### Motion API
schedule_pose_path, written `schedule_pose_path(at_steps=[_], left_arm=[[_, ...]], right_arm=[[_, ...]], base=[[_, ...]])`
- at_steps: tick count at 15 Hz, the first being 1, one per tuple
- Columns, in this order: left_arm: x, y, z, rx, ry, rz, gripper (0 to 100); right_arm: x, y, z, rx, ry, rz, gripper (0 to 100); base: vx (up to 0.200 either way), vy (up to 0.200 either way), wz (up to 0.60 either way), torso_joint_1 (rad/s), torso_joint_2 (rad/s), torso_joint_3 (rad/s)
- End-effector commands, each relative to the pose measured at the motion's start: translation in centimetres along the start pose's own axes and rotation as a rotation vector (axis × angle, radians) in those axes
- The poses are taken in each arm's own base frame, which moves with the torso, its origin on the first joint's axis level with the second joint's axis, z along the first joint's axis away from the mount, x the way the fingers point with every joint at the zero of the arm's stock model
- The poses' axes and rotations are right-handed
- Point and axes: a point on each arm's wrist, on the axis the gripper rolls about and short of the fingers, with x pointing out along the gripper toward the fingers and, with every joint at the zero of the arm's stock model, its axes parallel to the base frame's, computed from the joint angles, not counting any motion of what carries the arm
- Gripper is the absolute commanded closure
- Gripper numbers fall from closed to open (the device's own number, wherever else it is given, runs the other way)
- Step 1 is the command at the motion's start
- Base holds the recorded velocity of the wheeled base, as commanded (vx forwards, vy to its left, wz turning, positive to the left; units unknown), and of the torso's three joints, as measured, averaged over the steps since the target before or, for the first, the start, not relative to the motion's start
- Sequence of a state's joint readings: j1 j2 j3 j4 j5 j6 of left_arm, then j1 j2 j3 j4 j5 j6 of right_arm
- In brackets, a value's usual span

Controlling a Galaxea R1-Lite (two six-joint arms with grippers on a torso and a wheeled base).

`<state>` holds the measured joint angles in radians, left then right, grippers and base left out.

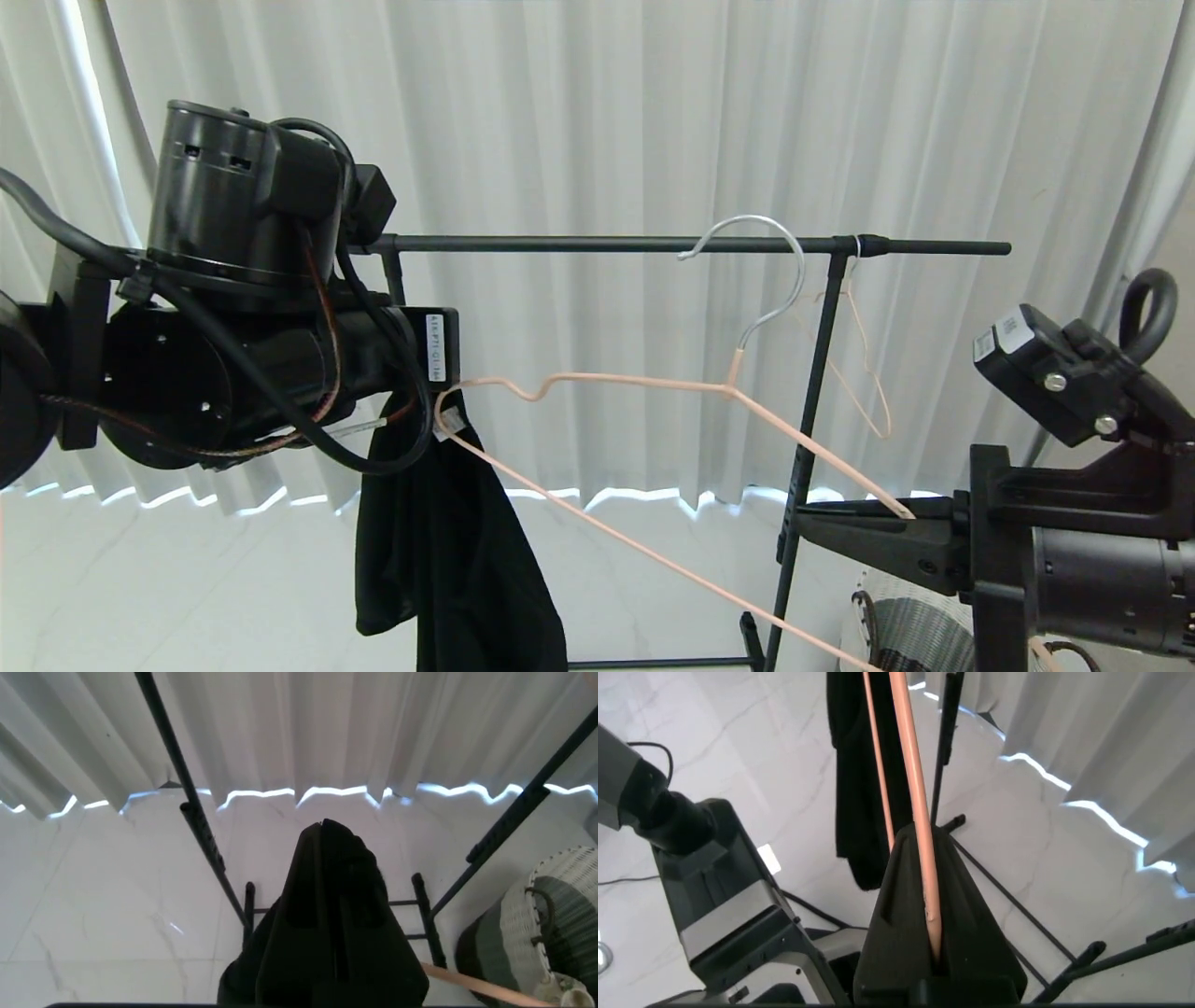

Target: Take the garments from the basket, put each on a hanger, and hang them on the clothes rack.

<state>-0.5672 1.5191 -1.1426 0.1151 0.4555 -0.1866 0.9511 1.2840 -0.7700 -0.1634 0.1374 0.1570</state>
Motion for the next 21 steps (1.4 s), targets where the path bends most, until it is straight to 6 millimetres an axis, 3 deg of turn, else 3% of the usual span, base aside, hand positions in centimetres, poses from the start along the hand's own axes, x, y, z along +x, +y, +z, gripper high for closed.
schedule_pose_path(at_steps=[1, 4, 8, 11, 18, 21], left_arm=[[-0.3, -0.3, 0.0, 0.004, -0.004, -0.015, 100], [-0.7, -1.0, -0.1, 0.017, -0.007, -0.043, 100], [-1.0, -1.4, -0.1, 0.021, -0.013, -0.059, 100], [-2.3, -2.6, -0.2, 0.043, -0.027, -0.126, 100], [-4.8, -5.5, 0.2, 0.074, -0.069, -0.263, 100], [-5.3, -5.8, 0.4, 0.074, -0.081, -0.283, 100]], right_arm=[[0.2, 0.0, 0.0, 0.001, 0.004, 0.000, 100], [0.7, 0.1, 1.0, 0.039, -0.034, 0.005, 100], [1.1, 0.1, 1.0, 0.035, -0.038, 0.015, 100], [2.0, 0.2, 0.8, 0.034, -0.014, 0.018, 100], [5.8, 1.1, 1.1, 0.020, -0.011, 0.064, 100], [7.2, 1.5, 1.4, 0.028, -0.012, 0.079, 100]], base=[[0.000, 0.000, 0.00, 0.000, 0.00, 0.000], [0.000, 0.000, 0.00, 0.000, 0.00, 0.000], [0.000, 0.000, 0.00, 0.000, 0.00, 0.000], [0.000, 0.000, 0.00, 0.000, 0.00, 0.000], [0.000, 0.000, 0.00, 0.000, 0.00, 0.000], [0.000, 0.000, 0.00, 0.000, 0.00, 0.000]])
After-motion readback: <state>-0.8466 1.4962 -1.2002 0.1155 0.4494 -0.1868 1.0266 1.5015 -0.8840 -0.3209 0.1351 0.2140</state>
